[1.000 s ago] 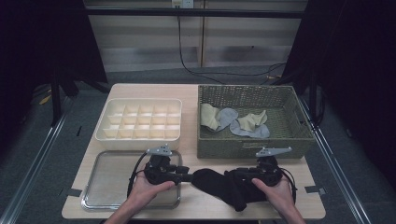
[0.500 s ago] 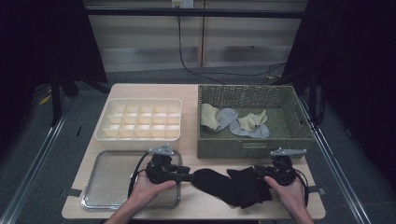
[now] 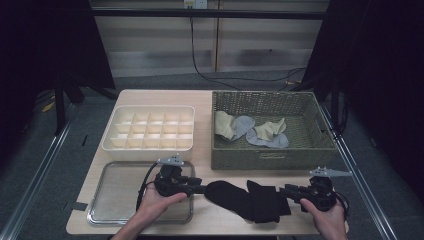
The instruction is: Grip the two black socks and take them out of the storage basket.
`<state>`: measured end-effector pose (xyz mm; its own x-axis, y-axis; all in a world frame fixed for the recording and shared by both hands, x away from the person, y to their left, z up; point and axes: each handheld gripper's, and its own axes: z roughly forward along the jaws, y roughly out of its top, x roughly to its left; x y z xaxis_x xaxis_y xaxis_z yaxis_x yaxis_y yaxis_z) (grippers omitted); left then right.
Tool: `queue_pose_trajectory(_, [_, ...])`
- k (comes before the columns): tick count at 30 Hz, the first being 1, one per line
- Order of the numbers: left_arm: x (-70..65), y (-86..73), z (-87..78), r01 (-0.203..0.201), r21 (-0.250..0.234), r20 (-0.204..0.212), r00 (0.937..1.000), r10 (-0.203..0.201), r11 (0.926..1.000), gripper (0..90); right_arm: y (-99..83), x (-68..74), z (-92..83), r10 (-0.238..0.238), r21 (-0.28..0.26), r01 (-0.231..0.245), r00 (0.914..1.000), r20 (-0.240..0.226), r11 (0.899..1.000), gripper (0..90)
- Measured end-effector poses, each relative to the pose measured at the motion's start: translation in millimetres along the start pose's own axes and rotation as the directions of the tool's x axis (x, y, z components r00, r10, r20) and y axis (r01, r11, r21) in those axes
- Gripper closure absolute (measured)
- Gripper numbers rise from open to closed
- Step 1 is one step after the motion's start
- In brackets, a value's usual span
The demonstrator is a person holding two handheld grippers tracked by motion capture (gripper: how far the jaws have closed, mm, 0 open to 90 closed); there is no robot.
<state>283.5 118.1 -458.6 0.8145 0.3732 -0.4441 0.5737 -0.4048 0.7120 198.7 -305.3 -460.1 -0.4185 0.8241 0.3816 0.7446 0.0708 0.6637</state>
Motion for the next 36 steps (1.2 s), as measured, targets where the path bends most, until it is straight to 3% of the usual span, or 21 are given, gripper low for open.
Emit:
queue_pose_trajectory(4, [-1.1,0.1,-0.1,-0.007,0.007,0.003,1.0000,0.007,0.9999,59.3,-7.8,18.9,0.5,-0.036,0.015,0.037,0.9980,-0.052,0.999,60.5])
queue_pose_trajectory(13, [-1.3,-0.1,-1.9,-0.007,0.003,0.003,1.0000,0.007,1.0000,59.4,-20.1,40.4,-0.4,-0.076,0.050,0.081,0.9932,-0.088,0.996,48.0])
queue_pose_trajectory(16, [-2.0,0.0,-0.9,-0.005,0.000,0.009,0.9999,0.005,1.0000,59.3,-21.7,41.8,2.3,-0.074,0.071,0.079,0.9948,-0.069,0.994,43.1])
queue_pose_trajectory(22, [-3.0,0.0,1.7,-0.009,0.011,0.015,0.9998,0.009,0.9999,59.4,-23.3,34.6,18.2,-0.057,0.138,0.064,0.9969,-0.055,0.988,42.6])
queue_pose_trajectory(25, [-2.3,0.4,0.7,-0.010,0.008,0.011,0.9999,0.010,0.9999,59.4,-23.2,31.4,22.6,-0.058,0.151,0.065,0.9971,-0.050,0.986,46.6])
queue_pose_trajectory(28, [-2.8,0.5,-1.1,-0.007,-0.001,0.012,0.9999,0.007,1.0000,59.7,-22.4,31.4,25.7,-0.053,0.178,0.059,0.9978,-0.040,0.982,58.9])
queue_pose_trajectory(32, [-2.7,0.8,-2.6,-0.007,-0.005,0.006,1.0000,0.007,1.0000,59.8,-21.3,29.6,27.5,-0.049,0.182,0.061,0.9966,-0.066,0.981,80.8])
queue_pose_trajectory(36, [-1.8,1.1,-2.4,-0.009,-0.002,0.005,0.9999,0.009,1.0000,59.8,-18.8,29.6,19.8,-0.050,0.138,0.064,0.9935,-0.102,0.988,84.1])
